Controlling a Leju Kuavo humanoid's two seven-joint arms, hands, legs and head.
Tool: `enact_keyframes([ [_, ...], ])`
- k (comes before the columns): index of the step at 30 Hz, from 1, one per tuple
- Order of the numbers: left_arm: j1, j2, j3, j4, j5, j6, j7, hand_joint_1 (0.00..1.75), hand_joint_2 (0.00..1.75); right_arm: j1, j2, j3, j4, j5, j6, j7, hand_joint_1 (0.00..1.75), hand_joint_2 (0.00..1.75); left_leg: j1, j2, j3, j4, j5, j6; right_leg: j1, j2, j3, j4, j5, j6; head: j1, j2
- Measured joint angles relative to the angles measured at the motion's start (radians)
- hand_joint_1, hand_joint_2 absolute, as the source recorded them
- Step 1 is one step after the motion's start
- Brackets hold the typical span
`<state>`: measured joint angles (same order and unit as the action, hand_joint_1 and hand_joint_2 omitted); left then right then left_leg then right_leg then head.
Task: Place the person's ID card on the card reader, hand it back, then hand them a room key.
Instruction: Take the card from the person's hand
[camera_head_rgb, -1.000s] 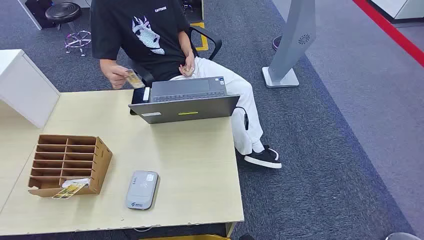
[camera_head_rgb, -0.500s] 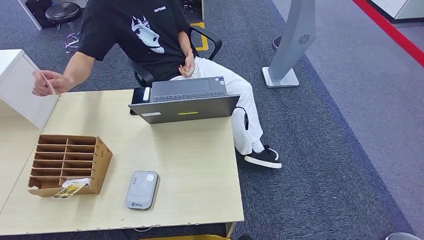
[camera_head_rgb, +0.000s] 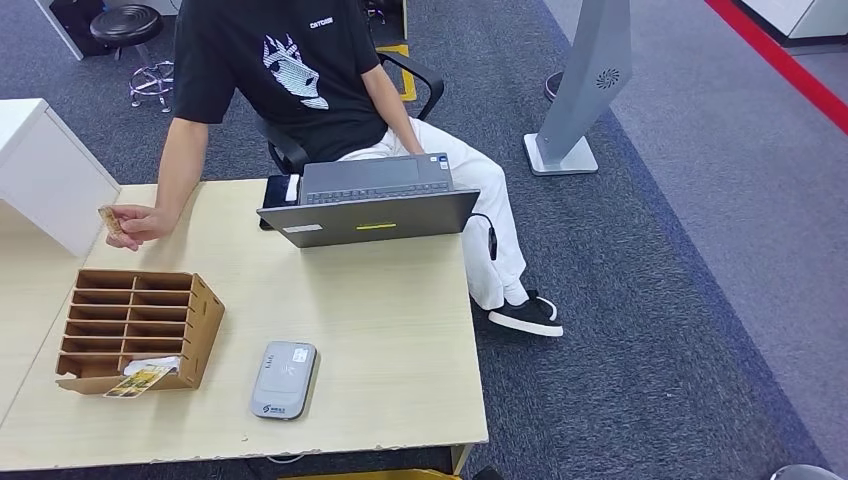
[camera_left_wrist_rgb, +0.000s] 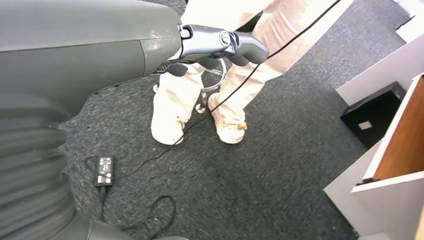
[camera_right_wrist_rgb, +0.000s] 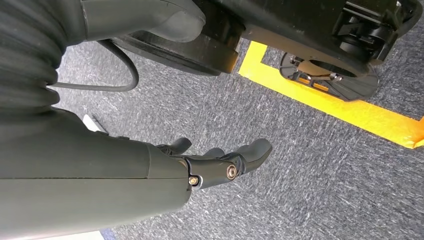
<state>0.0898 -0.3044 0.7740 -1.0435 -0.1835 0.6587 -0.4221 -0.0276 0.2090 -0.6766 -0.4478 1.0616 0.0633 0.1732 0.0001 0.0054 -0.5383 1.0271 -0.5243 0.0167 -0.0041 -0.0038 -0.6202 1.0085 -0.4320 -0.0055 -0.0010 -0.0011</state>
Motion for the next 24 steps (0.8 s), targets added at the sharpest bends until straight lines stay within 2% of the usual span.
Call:
enact_keyframes([
  [6, 0.004, 0.000, -0.001, -0.055, 0.047, 0.020, -0.026, 0.00, 1.75, 0.002, 0.000, 0.012, -0.006, -0.001, 0.000, 0.000, 0.00, 1.75, 0.000, 0.000, 0.000, 0.000, 0.000, 0.000, 0.000, 0.000, 0.000, 0.000, 0.000, 0.000, 0.000, 0.000],
  [12, 0.006, 0.001, -0.033, -0.174, 0.082, 0.034, -0.103, 0.00, 1.75, 0.010, 0.002, 0.034, -0.024, -0.004, 0.000, 0.000, 0.00, 1.75, 0.000, 0.000, 0.000, 0.000, 0.000, 0.000, 0.000, 0.000, 0.000, 0.000, 0.000, 0.000, 0.000, 0.000],
  [18, 0.014, 0.006, -0.107, -0.376, 0.070, 0.035, -0.176, 0.00, 1.75, 0.048, 0.005, 0.058, -0.063, -0.014, 0.001, -0.023, 0.00, 1.75, 0.000, 0.000, 0.000, 0.000, 0.000, 0.000, 0.000, 0.000, 0.000, 0.000, 0.000, 0.000, 0.000, 0.000],
  [21, 0.026, 0.008, -0.155, -0.480, 0.050, 0.036, -0.176, 0.00, 1.75, 0.106, 0.014, 0.076, -0.128, -0.024, 0.001, -0.038, 0.00, 1.75, 0.000, -0.001, 0.000, 0.000, 0.000, 0.000, 0.000, -0.001, 0.000, 0.000, 0.000, 0.000, 0.000, 0.000],
  [24, 0.031, 0.013, -0.203, -0.547, 0.031, 0.036, -0.159, 0.00, 1.75, 0.142, 0.022, 0.091, -0.189, -0.035, 0.001, -0.016, 0.00, 1.75, 0.000, -0.001, 0.000, 0.000, 0.000, 0.000, 0.000, -0.001, 0.000, 0.000, 0.000, 0.000, 0.000, 0.000],
])
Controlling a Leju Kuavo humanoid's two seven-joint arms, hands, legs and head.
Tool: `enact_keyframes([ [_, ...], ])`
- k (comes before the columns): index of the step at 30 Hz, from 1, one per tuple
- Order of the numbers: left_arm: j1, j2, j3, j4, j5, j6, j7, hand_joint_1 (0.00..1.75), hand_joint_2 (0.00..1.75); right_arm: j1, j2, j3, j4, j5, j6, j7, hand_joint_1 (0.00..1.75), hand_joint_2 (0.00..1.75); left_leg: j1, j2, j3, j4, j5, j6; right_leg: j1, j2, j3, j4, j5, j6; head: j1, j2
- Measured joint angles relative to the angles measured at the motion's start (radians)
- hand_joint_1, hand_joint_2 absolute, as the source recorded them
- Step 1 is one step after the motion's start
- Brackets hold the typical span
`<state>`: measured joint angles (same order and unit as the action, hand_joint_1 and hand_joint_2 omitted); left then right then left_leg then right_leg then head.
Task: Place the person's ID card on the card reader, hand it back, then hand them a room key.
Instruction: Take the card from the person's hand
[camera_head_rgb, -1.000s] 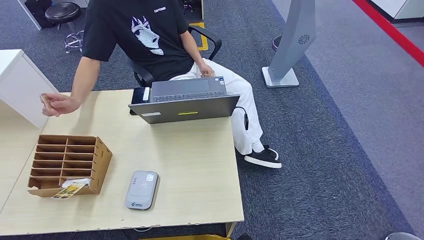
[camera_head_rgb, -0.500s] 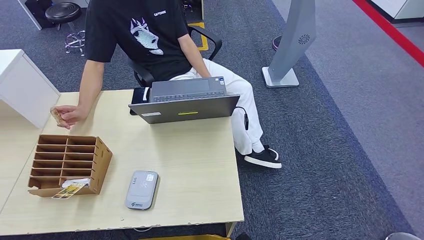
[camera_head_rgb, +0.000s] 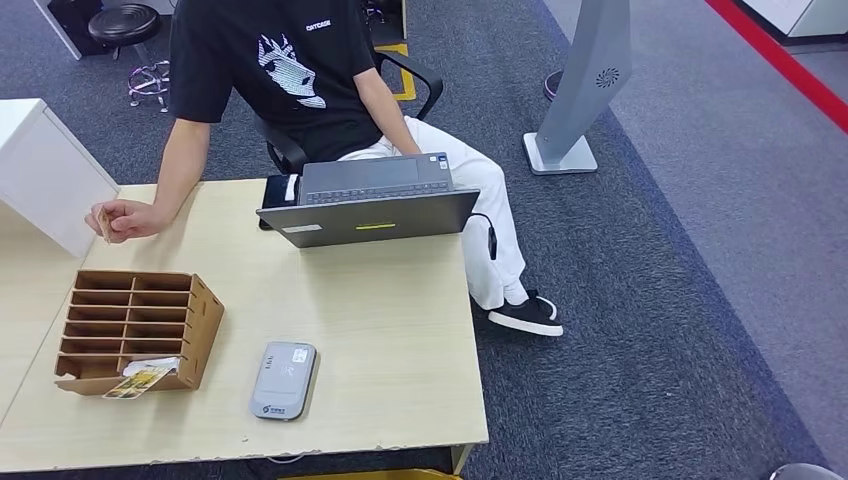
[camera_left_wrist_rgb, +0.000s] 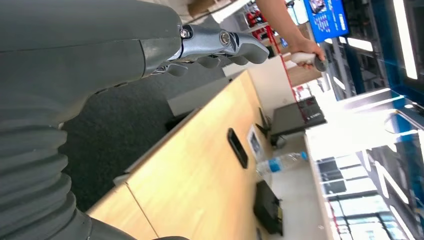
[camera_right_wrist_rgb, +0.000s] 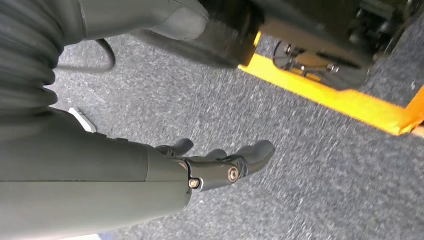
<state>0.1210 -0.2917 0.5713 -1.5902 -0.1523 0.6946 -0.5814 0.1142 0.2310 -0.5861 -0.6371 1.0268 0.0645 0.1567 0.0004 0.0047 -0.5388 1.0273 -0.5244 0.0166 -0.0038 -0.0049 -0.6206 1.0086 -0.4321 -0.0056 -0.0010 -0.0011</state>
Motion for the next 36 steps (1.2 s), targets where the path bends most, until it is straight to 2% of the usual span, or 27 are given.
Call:
enact_keyframes([
  [5, -0.010, 0.011, -0.078, -0.028, -0.064, 0.000, 0.051, 0.00, 1.75, -0.010, 0.002, 0.009, -0.019, 0.000, 0.000, 0.068, 0.00, 1.75, 0.000, 0.000, 0.000, 0.000, 0.000, 0.000, 0.000, 0.000, 0.001, 0.000, 0.000, 0.000, 0.000, 0.000],
  [13, -0.017, 0.016, -0.120, -0.037, -0.077, 0.000, 0.066, 0.00, 1.75, -0.021, 0.000, 0.010, 0.000, 0.001, 0.000, 0.069, 0.00, 1.75, 0.000, 0.000, 0.000, 0.000, 0.001, 0.000, 0.000, 0.000, 0.000, 0.000, 0.001, -0.001, 0.000, 0.000],
  [16, -0.021, 0.026, -0.148, -0.037, -0.149, 0.000, 0.137, 0.00, 1.75, -0.030, -0.002, 0.009, 0.012, 0.000, 0.000, 0.068, 0.00, 1.75, 0.000, 0.000, 0.000, 0.000, 0.001, 0.000, 0.000, 0.000, 0.000, 0.000, 0.001, -0.001, 0.000, 0.000],
  [20, -0.035, 0.057, -0.229, -0.036, -0.297, -0.001, 0.268, 0.00, 1.75, -0.042, -0.005, 0.004, 0.027, 0.000, 0.000, 0.068, 0.00, 1.75, 0.000, 0.000, 0.000, 0.000, 0.001, 0.000, 0.001, 0.000, 0.000, 0.000, 0.001, -0.001, 0.000, 0.000],
  [24, -0.048, 0.095, -0.312, -0.036, -0.391, -0.018, 0.324, 0.00, 1.75, -0.036, -0.006, -0.007, 0.029, -0.002, 0.000, 0.029, 0.00, 1.75, 0.000, 0.000, 0.001, 0.000, 0.001, -0.001, 0.001, 0.000, 0.000, 0.000, 0.001, -0.002, 0.000, 0.000],
  [29, -0.048, 0.145, -0.399, -0.036, -0.392, -0.058, 0.344, 0.00, 1.75, 0.010, 0.000, -0.008, -0.027, -0.020, 0.003, 0.011, 0.00, 1.75, 0.000, 0.000, 0.000, 0.000, 0.001, -0.001, 0.001, 0.000, 0.000, 0.000, 0.001, -0.002, 0.000, 0.000],
  [36, -0.050, 0.192, -0.471, -0.036, -0.411, -0.101, 0.345, 0.00, 1.75, 0.025, 0.001, -0.003, -0.052, -0.026, 0.003, 0.018, 0.00, 1.75, 0.000, 0.001, 0.000, 0.000, 0.001, -0.001, 0.001, 0.001, -0.001, 0.000, 0.001, -0.002, 0.000, 0.000],
])
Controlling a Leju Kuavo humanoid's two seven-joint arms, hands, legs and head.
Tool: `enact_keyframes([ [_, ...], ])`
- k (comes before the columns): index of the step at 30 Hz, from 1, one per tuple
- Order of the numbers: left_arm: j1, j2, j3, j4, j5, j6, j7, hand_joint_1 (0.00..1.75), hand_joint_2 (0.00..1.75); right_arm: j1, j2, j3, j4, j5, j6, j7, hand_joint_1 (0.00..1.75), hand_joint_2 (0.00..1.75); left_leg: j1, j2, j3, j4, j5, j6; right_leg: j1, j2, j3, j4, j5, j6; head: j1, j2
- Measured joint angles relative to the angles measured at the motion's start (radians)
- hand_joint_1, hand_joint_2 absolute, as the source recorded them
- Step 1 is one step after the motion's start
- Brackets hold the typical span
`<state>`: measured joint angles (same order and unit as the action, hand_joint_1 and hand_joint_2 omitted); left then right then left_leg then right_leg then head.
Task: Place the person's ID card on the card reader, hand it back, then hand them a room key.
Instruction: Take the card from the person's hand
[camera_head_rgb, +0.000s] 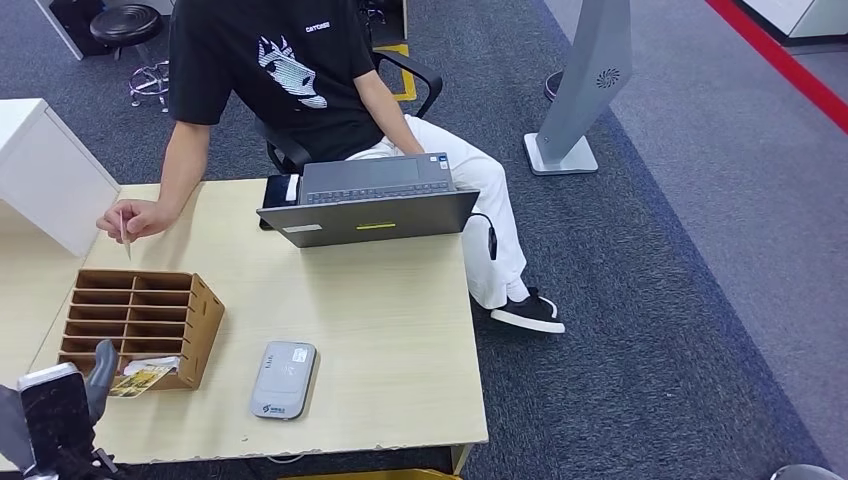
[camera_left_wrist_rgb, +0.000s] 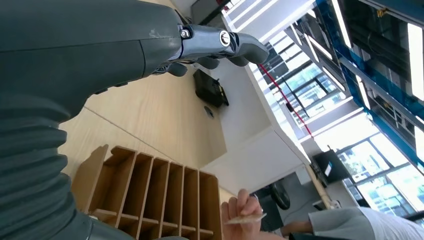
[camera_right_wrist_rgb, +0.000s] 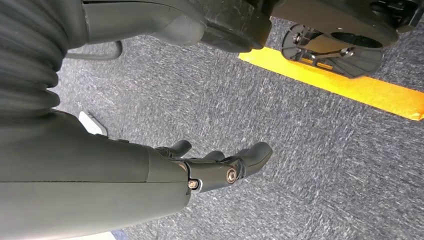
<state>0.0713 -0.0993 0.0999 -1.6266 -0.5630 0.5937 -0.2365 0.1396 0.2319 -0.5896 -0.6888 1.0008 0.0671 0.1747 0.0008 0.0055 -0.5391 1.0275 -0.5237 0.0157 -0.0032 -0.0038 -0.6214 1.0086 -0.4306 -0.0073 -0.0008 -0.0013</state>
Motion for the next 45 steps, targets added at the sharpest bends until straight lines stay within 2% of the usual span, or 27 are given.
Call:
enact_keyframes([
  [10, -0.004, 0.037, -0.056, 0.000, 0.005, -0.044, 0.003, 0.00, 1.75, 0.000, 0.000, 0.009, 0.004, -0.022, -0.001, -0.002, 0.00, 1.75, 0.000, 0.000, 0.000, 0.000, 0.000, 0.000, 0.000, 0.000, 0.000, 0.000, 0.000, 0.000, 0.000, 0.000],
  [13, -0.003, 0.050, -0.068, 0.000, -0.031, -0.075, 0.027, 0.00, 1.75, 0.000, 0.000, 0.011, 0.006, -0.029, -0.001, -0.003, 0.00, 1.75, 0.000, 0.000, 0.000, 0.000, 0.000, 0.000, 0.000, 0.000, 0.000, 0.000, 0.000, 0.000, 0.000, 0.000],
  [17, 0.002, 0.112, -0.112, 0.000, -0.144, -0.251, 0.130, 0.00, 1.75, -0.001, -0.002, 0.013, 0.011, -0.031, -0.001, -0.008, 0.00, 1.75, 0.000, 0.000, 0.000, 0.000, 0.000, 0.000, 0.000, 0.000, 0.000, 0.000, 0.000, 0.000, 0.000, 0.000],
  [21, 0.014, 0.166, -0.148, -0.001, -0.116, -0.378, 0.144, 0.00, 1.75, -0.005, -0.007, 0.014, 0.023, -0.026, -0.001, -0.016, 0.00, 1.75, 0.000, 0.000, 0.000, 0.000, 0.000, 0.000, 0.000, 0.001, 0.000, 0.000, 0.000, -0.001, 0.000, 0.000],
  [25, 0.029, 0.240, -0.181, -0.014, -0.108, -0.475, 0.164, 0.00, 1.75, -0.016, -0.014, 0.014, 0.046, -0.028, -0.001, -0.020, 0.00, 1.75, 0.001, 0.000, 0.000, 0.000, 0.000, 0.000, 0.000, 0.001, 0.000, 0.000, 0.000, -0.001, 0.000, 0.000],
  [29, 0.035, 0.283, -0.198, -0.024, -0.111, -0.493, 0.171, 0.00, 1.75, -0.022, -0.022, 0.014, 0.061, -0.028, -0.002, -0.020, 0.00, 1.75, 0.001, 0.000, 0.000, 0.000, 0.000, 0.000, 0.001, 0.001, 0.000, 0.000, 0.000, -0.001, 0.000, 0.000],
  [37, 0.040, 0.329, -0.213, -0.037, -0.135, -0.515, 0.193, 0.00, 1.75, -0.029, -0.028, 0.014, 0.076, -0.035, -0.002, -0.018, 0.00, 1.75, 0.001, 0.000, 0.000, 0.000, 0.000, 0.000, 0.000, 0.001, 0.000, 0.000, 0.000, -0.001, 0.000, 0.000],
  [45, 0.074, 0.416, -0.219, -0.099, -0.102, -0.560, 0.205, 0.00, 1.75, -0.029, -0.034, 0.014, 0.085, -0.049, -0.004, -0.014, 0.00, 1.75, 0.001, 0.000, 0.000, 0.000, 0.000, -0.001, 0.001, 0.001, 0.000, 0.000, 0.000, -0.001, 0.000, 0.000],
])
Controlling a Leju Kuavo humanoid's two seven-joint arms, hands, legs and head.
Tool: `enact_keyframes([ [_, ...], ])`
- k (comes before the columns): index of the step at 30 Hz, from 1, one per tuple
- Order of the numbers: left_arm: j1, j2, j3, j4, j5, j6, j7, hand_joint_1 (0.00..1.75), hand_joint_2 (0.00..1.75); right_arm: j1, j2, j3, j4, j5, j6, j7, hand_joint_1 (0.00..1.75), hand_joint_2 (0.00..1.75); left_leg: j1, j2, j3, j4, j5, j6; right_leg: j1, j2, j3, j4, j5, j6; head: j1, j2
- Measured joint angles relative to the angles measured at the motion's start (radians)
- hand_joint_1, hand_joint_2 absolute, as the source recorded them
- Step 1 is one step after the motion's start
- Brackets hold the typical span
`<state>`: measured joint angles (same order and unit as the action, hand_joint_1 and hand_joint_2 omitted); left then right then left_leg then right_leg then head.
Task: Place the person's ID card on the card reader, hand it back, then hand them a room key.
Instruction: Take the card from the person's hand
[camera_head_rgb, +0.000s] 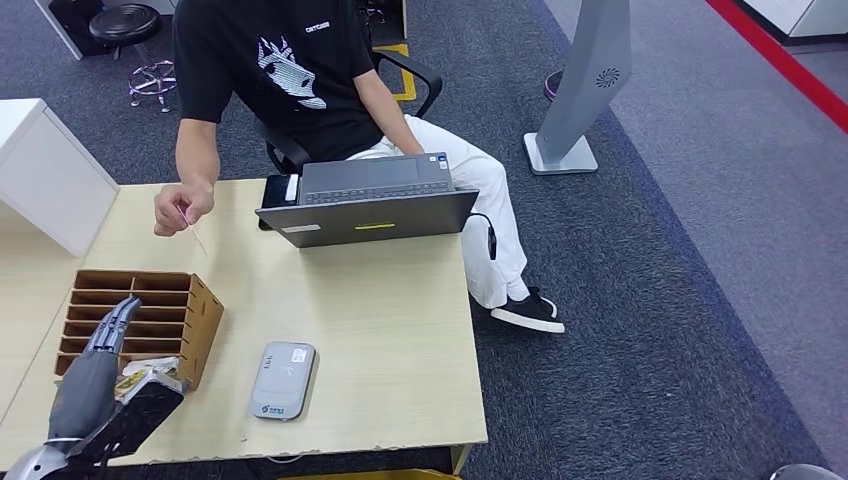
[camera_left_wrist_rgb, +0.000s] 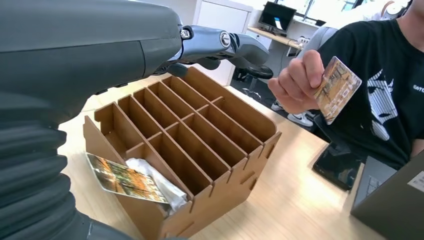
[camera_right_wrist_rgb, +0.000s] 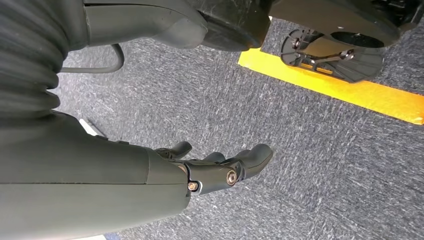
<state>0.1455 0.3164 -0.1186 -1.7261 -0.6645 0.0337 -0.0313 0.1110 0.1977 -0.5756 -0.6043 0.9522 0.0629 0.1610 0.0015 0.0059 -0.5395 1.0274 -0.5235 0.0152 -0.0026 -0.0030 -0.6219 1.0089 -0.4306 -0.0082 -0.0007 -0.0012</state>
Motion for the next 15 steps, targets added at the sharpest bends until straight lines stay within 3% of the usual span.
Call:
enact_keyframes([
  [5, 0.018, 0.032, 0.000, -0.013, -0.032, 0.014, 0.035, 0.00, 1.75, 0.000, -0.003, 0.000, 0.007, -0.008, 0.000, -0.003, 0.00, 1.75, 0.000, 0.000, 0.000, 0.000, 0.000, 0.000, 0.000, 0.000, 0.000, 0.000, 0.000, 0.000, 0.000, 0.000],
  [15, 0.036, 0.078, 0.000, -0.072, -0.310, 0.057, 0.204, 0.00, 1.75, 0.032, 0.016, -0.017, -0.052, -0.013, 0.000, 0.044, 0.00, 1.75, 0.000, 0.000, -0.001, 0.000, 0.000, 0.000, 0.000, 0.000, 0.000, 0.000, 0.000, 0.000, 0.000, 0.000],
])
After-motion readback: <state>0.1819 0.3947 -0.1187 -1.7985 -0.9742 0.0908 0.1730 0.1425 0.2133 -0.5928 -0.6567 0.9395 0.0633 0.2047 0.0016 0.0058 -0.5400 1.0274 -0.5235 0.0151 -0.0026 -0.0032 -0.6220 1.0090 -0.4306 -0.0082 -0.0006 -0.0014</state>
